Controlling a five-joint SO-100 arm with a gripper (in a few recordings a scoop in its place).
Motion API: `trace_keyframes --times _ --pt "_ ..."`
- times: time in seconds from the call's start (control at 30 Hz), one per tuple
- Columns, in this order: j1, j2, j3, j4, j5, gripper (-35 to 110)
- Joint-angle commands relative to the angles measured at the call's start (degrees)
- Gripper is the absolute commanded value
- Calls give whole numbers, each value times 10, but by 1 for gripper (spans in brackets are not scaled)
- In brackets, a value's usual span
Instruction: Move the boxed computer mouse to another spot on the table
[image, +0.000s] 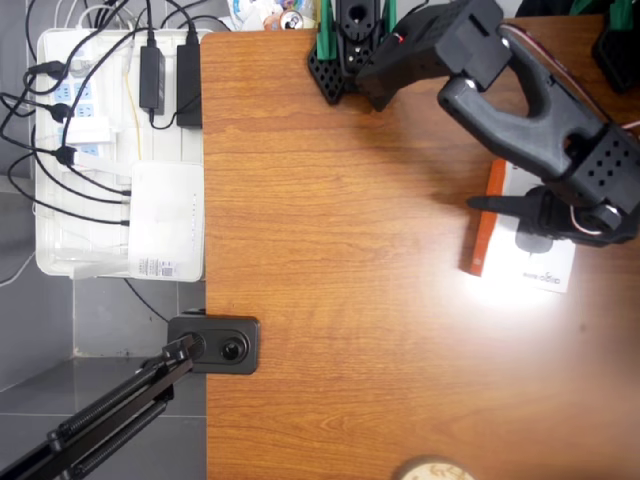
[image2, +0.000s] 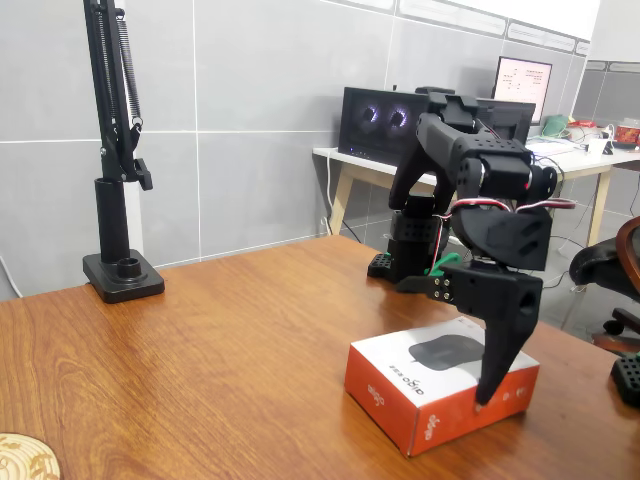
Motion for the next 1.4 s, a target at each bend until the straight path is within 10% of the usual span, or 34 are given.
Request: trace_keyframes --times 0.0,0.07,0.17,0.57,0.97,1.37 --pt "8 31 39 -25 -6 99" --pt "7 22 62 -40 -8 84" --pt "16 18 48 -7 2 0" --pt "210 68 -230 -14 69 0" --pt "633 464 432 -140 59 0" --pt "689 602 667 -224 18 35"
